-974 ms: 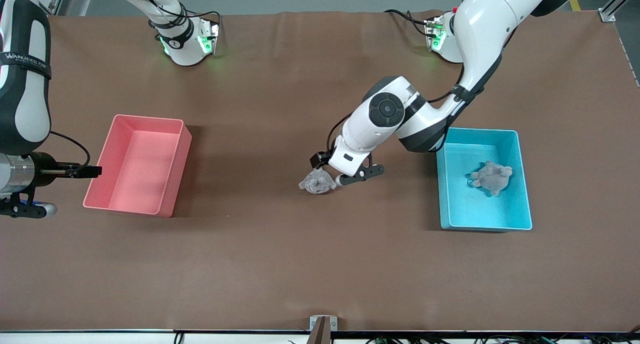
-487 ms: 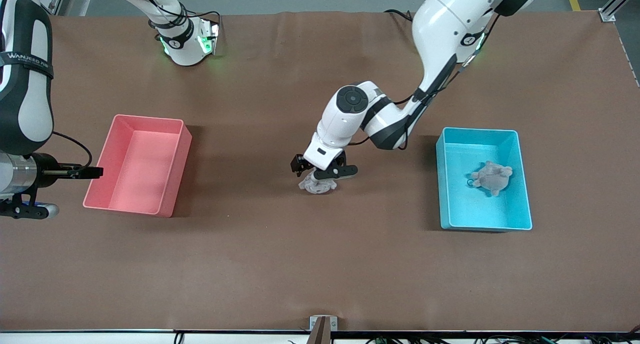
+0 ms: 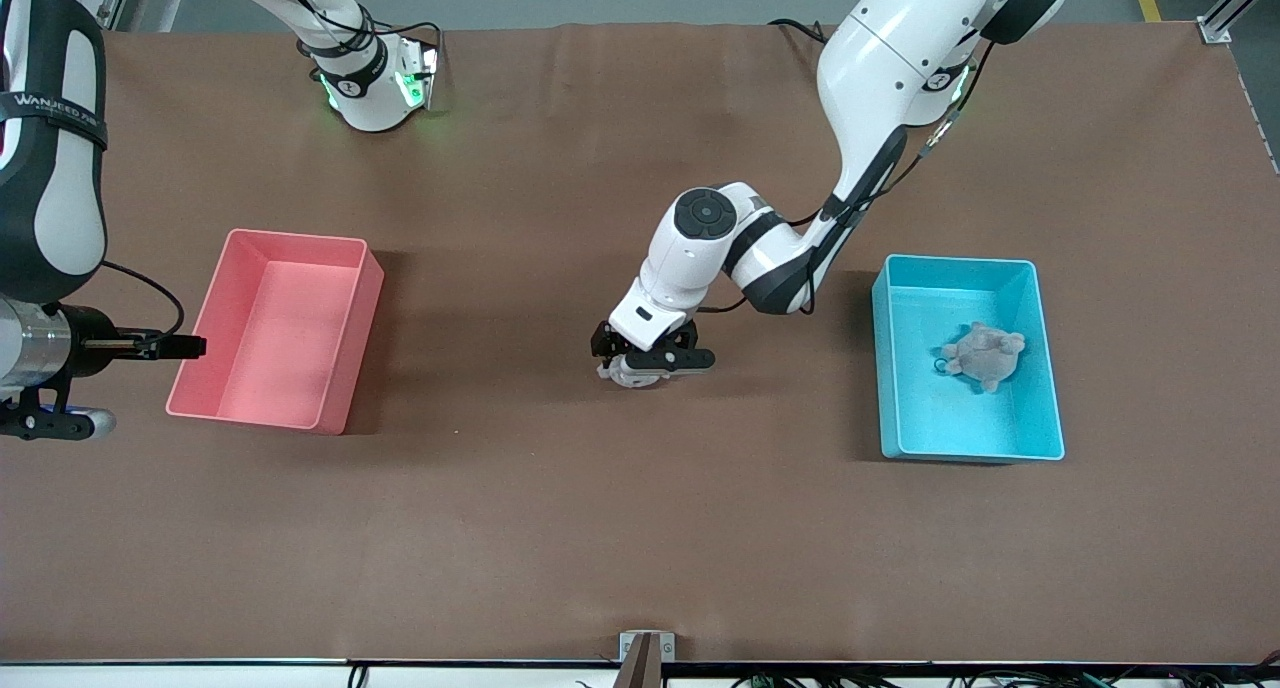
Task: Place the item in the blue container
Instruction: 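Grasp the second toy with the left gripper while the right arm retracts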
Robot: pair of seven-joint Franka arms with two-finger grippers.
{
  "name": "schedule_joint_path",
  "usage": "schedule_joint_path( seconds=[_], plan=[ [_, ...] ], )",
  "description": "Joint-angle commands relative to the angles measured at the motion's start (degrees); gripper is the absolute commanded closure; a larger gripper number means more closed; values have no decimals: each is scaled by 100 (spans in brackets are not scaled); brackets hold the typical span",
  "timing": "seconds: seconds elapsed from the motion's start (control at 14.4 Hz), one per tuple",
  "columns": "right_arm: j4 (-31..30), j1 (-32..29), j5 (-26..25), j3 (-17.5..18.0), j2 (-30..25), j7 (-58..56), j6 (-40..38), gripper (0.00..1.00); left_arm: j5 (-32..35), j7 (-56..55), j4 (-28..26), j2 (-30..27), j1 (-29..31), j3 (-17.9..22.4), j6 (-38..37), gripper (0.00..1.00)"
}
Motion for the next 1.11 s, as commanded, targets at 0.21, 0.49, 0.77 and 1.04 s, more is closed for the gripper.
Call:
schedule_joint_path(
  seconds=[0.21,0.49,0.77,1.04],
  plan=[
    [-522,-57,-67,36,-642,-65,26,0,342,80,152,318,-48,98,383,0],
    [-786,-22,-67,45,-967,-65,17,0,343,80,144,371,-57,98,419,0],
    [-1269,-30,-67,45,-1704,-65,18,0,352,71,144,512,-66,98,682,0],
    [-1893,-21,-84,45,-2637,-73,-18,0,369,63,144,582,-40,98,718,10]
  ],
)
